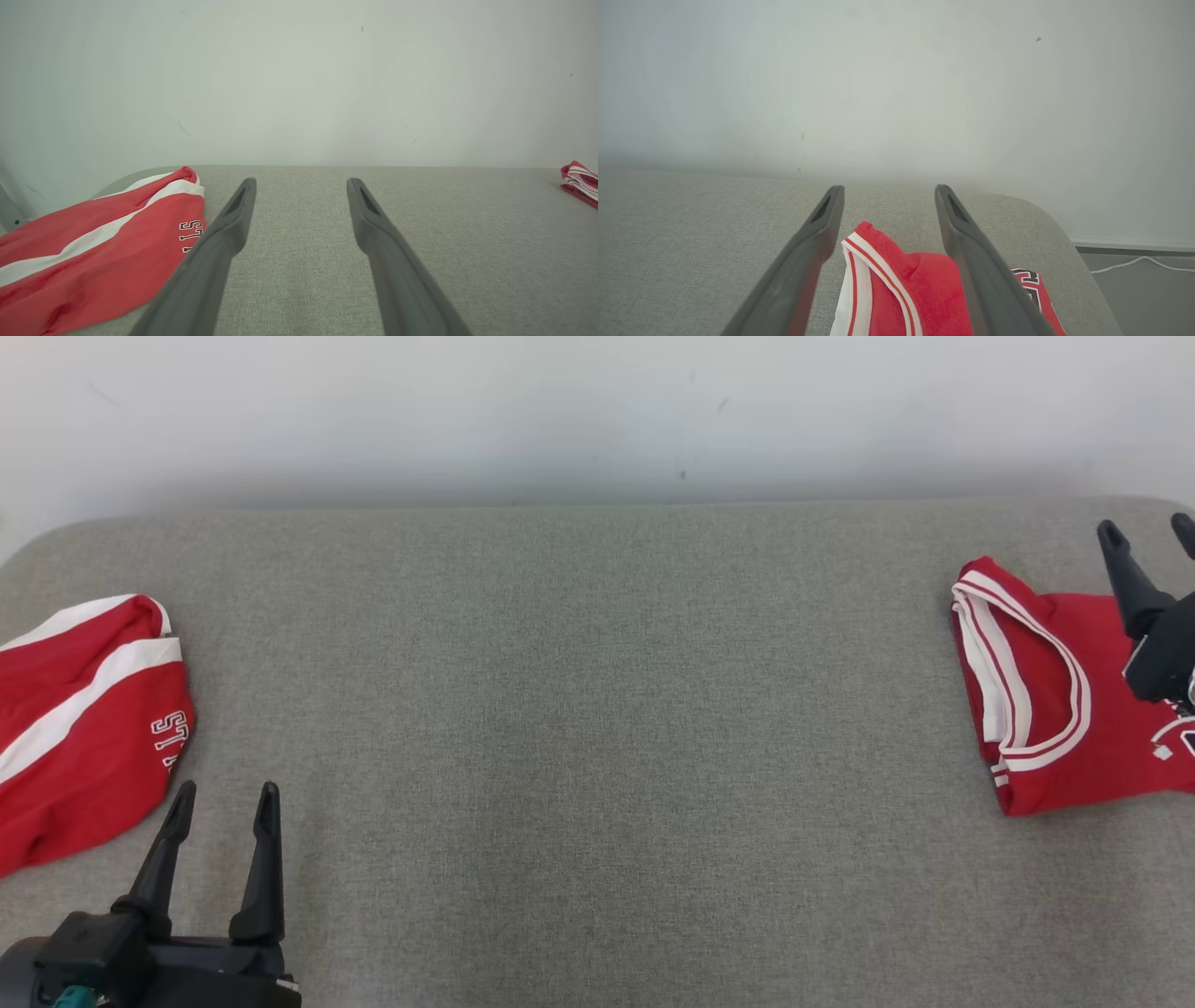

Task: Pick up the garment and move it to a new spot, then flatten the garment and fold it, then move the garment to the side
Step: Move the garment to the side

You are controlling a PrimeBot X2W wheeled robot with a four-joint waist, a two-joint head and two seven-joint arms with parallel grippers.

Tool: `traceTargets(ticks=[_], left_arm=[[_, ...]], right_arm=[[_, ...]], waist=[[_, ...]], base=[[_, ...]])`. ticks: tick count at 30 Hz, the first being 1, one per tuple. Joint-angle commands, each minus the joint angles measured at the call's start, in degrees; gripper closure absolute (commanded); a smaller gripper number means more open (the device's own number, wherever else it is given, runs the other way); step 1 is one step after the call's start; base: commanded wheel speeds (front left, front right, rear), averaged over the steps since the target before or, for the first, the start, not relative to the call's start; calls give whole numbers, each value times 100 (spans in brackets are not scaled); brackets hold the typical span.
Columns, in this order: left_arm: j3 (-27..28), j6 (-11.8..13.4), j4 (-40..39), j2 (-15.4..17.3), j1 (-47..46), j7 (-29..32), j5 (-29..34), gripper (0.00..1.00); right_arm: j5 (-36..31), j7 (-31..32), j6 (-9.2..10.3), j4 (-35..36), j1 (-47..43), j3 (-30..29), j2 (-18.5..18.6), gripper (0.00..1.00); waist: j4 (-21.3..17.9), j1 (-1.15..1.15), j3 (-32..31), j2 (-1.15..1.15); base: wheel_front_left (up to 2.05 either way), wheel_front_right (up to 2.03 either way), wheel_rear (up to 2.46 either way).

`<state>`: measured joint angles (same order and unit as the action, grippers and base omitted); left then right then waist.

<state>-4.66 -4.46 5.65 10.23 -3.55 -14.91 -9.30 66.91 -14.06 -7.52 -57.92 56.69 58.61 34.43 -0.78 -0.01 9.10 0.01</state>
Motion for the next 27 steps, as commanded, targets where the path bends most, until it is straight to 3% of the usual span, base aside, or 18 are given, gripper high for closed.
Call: traceTargets(ticks=[1,6,14,27], left_arm=[[45,30,-22,33,77,-33,-74,0],[84,86,-10,12,165,-34,-113,0],[73,139,51,27,317,-33,-111,0],[97,238,24,79,647,67,-182,0]], right_arm=[[-71,-84,7,72,-97,-92,-48,0],[-376,-121,7,543,-316,-650,-167,0],[-1574,-114,7,1451,-1476,-2157,-439,0],[-2991,-114,7,2677,-3481,-4179,-1326,0]], waist=[[-11,1,-84,-1],[-52,1,-206,-1],[-60,1,-423,-1],[-2,1,-876,-1]], base=[[0,0,0],[0,0,0],[0,0,0],[0,0,0]])
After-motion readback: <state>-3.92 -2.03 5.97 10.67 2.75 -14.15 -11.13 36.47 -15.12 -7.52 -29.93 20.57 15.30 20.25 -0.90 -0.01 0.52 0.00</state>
